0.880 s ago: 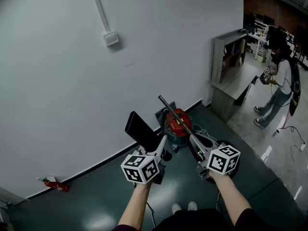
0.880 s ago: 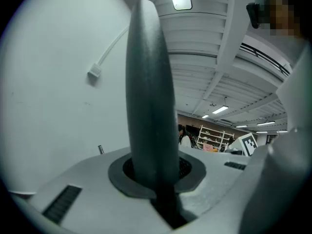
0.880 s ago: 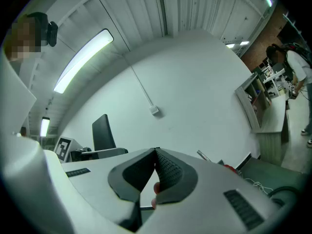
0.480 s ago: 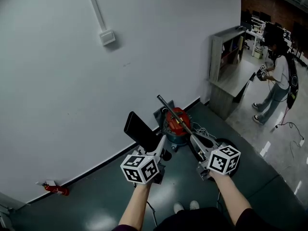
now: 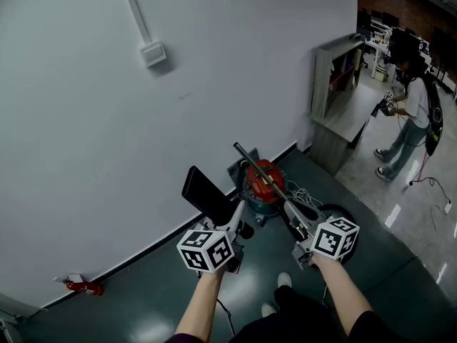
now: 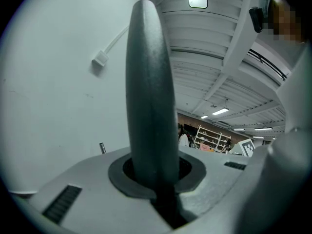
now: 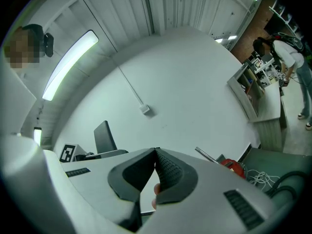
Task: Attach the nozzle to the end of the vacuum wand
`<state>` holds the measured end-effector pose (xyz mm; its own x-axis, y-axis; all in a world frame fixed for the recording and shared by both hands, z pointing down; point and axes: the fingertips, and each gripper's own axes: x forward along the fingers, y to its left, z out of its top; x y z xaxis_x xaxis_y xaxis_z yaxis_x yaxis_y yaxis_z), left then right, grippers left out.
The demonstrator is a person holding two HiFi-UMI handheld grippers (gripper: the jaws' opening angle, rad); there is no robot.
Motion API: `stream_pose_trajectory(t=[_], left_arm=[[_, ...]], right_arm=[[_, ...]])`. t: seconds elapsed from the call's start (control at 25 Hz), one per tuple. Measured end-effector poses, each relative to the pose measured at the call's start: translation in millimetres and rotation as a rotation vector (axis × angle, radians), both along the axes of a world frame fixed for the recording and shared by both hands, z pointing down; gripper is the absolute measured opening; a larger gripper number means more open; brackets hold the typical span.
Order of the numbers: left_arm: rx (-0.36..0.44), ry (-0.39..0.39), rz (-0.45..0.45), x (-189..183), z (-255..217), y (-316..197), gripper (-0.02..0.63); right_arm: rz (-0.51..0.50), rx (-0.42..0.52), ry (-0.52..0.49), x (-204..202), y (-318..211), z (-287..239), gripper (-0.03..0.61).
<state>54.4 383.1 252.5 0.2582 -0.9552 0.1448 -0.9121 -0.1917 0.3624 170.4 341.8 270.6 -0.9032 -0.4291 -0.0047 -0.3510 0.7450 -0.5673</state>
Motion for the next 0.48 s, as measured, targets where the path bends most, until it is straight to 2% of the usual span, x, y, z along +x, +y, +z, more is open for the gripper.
stream_pose_trajectory(t=[0.48], left_arm=[[-0.075, 0.034, -0.008, -37, 29, -97, 0.06]], right_arm=[[-0.017, -0.071, 0.008, -38, -97, 27, 0.018]])
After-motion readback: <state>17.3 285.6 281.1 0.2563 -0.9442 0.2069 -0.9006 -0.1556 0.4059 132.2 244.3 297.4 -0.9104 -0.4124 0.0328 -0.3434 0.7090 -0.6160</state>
